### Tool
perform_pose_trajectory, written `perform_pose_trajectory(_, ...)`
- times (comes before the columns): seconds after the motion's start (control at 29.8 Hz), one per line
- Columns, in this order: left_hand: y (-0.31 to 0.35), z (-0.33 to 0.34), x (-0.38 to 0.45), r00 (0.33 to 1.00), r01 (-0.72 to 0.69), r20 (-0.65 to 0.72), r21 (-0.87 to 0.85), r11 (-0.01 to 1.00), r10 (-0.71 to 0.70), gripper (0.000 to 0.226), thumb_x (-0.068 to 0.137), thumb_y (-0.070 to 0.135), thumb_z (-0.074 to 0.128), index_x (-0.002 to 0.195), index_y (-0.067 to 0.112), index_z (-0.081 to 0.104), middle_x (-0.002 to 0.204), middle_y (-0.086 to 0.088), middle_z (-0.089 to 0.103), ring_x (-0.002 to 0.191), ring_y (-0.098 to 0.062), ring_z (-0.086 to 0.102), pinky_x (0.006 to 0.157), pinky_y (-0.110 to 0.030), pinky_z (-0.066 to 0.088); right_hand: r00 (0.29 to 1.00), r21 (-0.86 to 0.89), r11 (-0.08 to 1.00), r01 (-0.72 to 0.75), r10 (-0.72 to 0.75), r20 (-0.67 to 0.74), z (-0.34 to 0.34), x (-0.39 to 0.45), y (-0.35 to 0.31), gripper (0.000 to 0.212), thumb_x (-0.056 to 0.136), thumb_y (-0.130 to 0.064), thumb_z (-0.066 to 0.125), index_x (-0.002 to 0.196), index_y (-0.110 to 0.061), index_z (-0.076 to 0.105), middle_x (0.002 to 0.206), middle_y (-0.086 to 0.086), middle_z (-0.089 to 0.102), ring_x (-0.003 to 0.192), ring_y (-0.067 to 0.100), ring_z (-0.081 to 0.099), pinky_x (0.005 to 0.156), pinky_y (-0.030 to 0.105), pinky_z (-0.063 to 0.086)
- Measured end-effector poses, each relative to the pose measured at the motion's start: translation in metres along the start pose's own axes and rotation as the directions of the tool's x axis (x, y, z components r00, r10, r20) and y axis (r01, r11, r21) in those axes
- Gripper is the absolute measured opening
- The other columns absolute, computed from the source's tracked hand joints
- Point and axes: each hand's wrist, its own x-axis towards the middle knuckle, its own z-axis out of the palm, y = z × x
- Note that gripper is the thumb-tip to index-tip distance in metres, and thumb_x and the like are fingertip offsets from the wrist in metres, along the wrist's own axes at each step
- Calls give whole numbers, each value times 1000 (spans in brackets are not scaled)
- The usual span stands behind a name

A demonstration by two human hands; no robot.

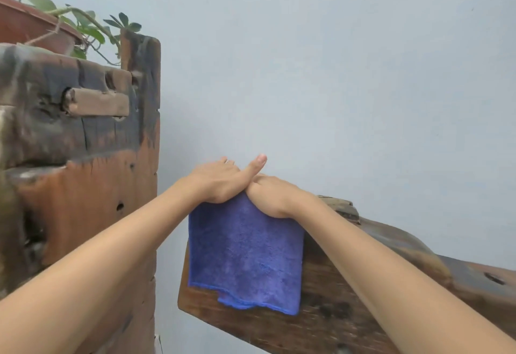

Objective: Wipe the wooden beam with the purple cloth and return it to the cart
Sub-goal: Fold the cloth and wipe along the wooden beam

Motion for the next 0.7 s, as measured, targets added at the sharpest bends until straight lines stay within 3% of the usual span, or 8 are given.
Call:
perform_pose_trajectory(0.1,5,3,-6,997,-75,-21,97,993,77,126,66,91,-21,140,29,59,149,1,54,147,-21,37,119,-45,27,999,2,1000,-3,3,-38,-1,-14,1,59,101,-37,17,159,-42,24,164,-5,38,146,24,40,116,48,32)
perform_pose_trajectory(0.17,9,6,-10,992,-114,-43,141,983,121,128,65,90,-22,138,26,61,145,3,58,142,-19,44,119,-45,27,996,-15,1000,-16,14,-88,0,-25,1,60,98,-37,17,157,-45,27,160,-6,44,140,27,46,108,48,37)
perform_pose_trajectory(0.27,21,15,-17,984,-131,-95,173,976,149,125,67,89,-24,131,24,62,138,6,61,134,-17,50,114,-45,34,982,-60,997,-53,40,-186,9,-45,7,58,95,-38,18,148,-41,40,148,0,56,126,33,57,89,45,43)
perform_pose_trajectory(0.34,36,23,-22,973,-142,-151,199,970,173,120,66,87,-25,116,23,63,124,4,64,123,-20,56,107,-46,39,966,-79,994,-81,59,-253,12,-61,16,54,97,-37,20,141,-33,51,138,2,62,120,33,59,84,43,40)
perform_pose_trajectory(0.4,51,31,-25,960,-164,-189,225,961,208,110,67,85,-25,100,21,59,112,1,64,114,-23,59,102,-47,42,955,-117,988,-104,66,-290,13,-75,24,50,100,-33,22,138,-27,54,133,3,63,122,30,57,96,45,39)
perform_pose_trajectory(0.5,74,40,-29,955,-180,-196,218,959,224,103,70,82,-23,94,20,55,110,0,64,116,-21,59,100,-47,43,954,-178,977,-121,65,-294,14,-94,40,52,103,-29,23,147,-21,48,143,5,56,136,28,46,116,43,28)
perform_pose_trajectory(0.64,108,55,-31,954,-189,-197,186,964,225,98,71,83,-20,92,21,52,114,1,65,118,-20,59,98,-44,42,938,-156,980,-124,65,-340,10,-118,67,49,104,-28,25,149,-17,42,146,3,52,140,23,41,121,43,25)
perform_pose_trajectory(0.7,124,61,-29,957,-188,-193,165,968,219,105,71,85,-19,103,20,57,126,1,64,124,-20,56,97,-42,40,948,-174,975,-138,79,-310,8,-127,82,54,105,-29,23,157,-15,31,158,4,41,150,22,30,124,44,19)
